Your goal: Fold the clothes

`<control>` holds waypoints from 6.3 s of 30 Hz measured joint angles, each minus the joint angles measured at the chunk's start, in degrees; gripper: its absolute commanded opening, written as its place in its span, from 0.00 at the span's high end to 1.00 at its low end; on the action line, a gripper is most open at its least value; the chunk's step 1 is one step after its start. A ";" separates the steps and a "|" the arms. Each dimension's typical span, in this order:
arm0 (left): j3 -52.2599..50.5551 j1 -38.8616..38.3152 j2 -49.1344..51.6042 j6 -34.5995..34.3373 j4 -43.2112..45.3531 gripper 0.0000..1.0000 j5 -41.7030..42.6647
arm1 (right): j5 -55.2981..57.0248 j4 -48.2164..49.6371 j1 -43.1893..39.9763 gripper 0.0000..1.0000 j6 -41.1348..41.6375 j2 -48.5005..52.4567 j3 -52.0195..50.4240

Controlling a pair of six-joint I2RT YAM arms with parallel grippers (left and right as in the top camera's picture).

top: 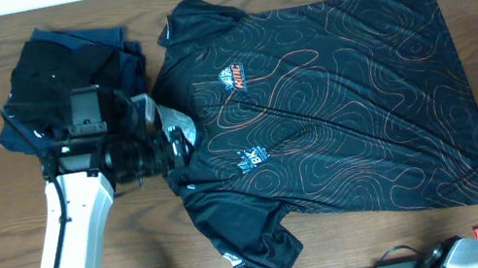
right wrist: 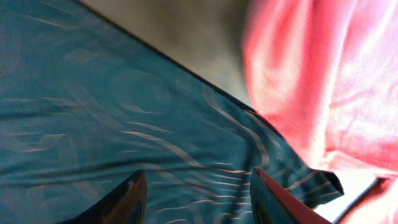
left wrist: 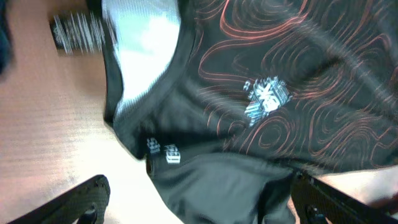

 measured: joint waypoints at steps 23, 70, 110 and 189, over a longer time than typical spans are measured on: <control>-17.81 -1.51 7.82 -8.74 11.08 0.49 0.00 | -6.16 -0.85 7.58 0.48 -3.26 -7.54 0.72; -15.15 10.73 5.60 -1.64 -3.98 0.48 -4.50 | 1.38 21.68 9.29 0.78 1.16 4.26 -17.55; -13.64 4.83 2.99 0.35 4.52 0.37 4.74 | 3.50 7.69 8.41 0.49 -0.07 8.17 -1.66; -16.52 3.52 -1.73 -17.51 -0.57 0.93 -4.07 | 9.40 5.79 -2.80 0.48 3.74 -7.93 -30.69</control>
